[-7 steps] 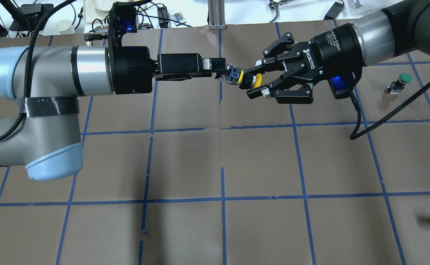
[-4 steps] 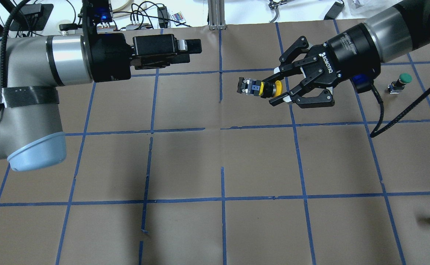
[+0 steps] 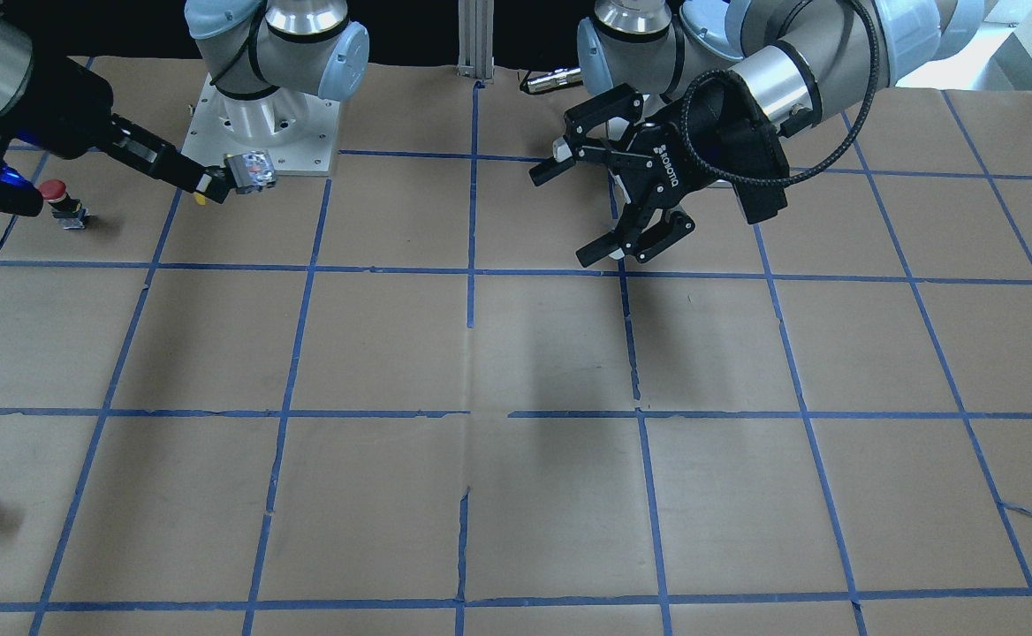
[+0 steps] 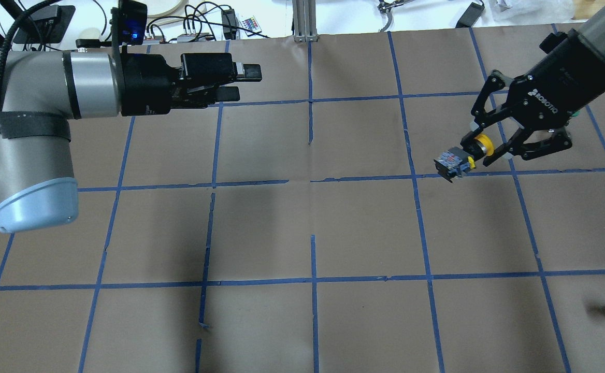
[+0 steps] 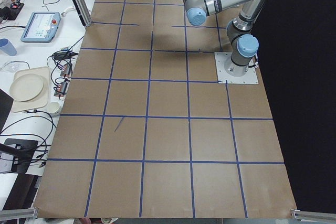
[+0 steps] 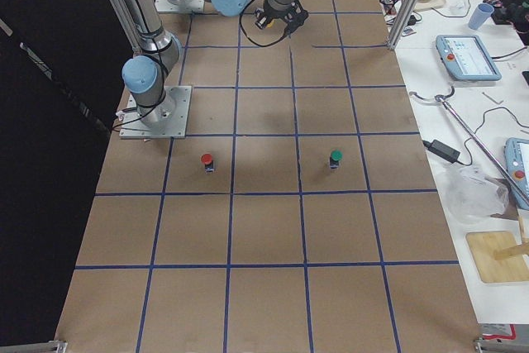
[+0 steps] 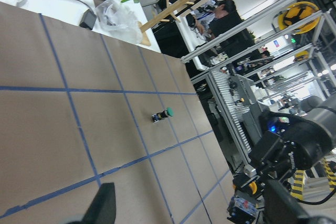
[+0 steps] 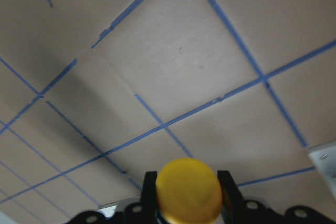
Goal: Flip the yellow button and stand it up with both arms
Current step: 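Open the left gripper and pull it back while the right gripper carries the button away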
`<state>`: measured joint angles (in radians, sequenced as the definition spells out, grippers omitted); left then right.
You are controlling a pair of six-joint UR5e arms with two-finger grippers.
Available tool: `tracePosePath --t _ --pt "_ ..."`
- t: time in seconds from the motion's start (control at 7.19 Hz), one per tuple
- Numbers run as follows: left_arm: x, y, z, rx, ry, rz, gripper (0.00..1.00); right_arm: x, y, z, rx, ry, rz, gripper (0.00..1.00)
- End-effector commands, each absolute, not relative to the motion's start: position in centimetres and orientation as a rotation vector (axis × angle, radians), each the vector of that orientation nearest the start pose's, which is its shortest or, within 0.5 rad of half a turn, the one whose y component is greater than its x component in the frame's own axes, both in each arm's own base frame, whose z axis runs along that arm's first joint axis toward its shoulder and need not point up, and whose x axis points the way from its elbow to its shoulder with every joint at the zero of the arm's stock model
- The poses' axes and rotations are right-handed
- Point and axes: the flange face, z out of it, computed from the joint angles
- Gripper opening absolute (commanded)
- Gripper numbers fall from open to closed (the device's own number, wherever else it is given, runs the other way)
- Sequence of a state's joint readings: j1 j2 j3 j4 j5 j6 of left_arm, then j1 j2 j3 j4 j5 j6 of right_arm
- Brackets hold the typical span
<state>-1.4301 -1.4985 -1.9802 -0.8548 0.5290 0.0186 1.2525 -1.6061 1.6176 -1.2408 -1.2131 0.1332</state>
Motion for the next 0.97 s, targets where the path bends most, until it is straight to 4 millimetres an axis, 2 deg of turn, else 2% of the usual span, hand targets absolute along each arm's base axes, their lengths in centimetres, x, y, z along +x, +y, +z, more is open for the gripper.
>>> tracePosePath --t 0.0,0.14,0.28,0.42,0.56,0.7,0.83 --pt "-14.4 -49.6 47.3 -0.005 -2.278 0.378 0.99 -4.0 -47.7 46.2 0.124 2.903 0.197 0.01" --pt "-14.0 -50.6 48.8 0.022 -2.380 0.327 0.99 -6.6 -48.6 45.7 -0.135 2.954 0.120 0.01" --pt "-14.3 -50.7 50.5 -0.001 -2.491 0.329 0.99 -8.3 -50.4 44.6 -0.383 3.010 0.069 0.00" --pt "-15.6 -50.1 51.5 -0.042 -2.638 0.304 0.99 -9.2 -51.5 44.6 -0.608 3.035 0.004 0.00" --pt "-16.9 -49.5 52.4 -0.082 -2.733 0.265 0.99 -10.0 -51.6 44.7 -0.755 3.020 -0.028 0.00" --pt "-17.4 -49.0 52.5 -0.107 -2.814 0.241 0.99 -12.7 -51.3 44.1 -0.859 3.015 -0.076 0.00" --pt "-17.4 -48.8 52.4 -0.106 -2.855 0.243 0.99 -15.7 -50.4 41.6 -1.001 3.012 -0.131 0.00"
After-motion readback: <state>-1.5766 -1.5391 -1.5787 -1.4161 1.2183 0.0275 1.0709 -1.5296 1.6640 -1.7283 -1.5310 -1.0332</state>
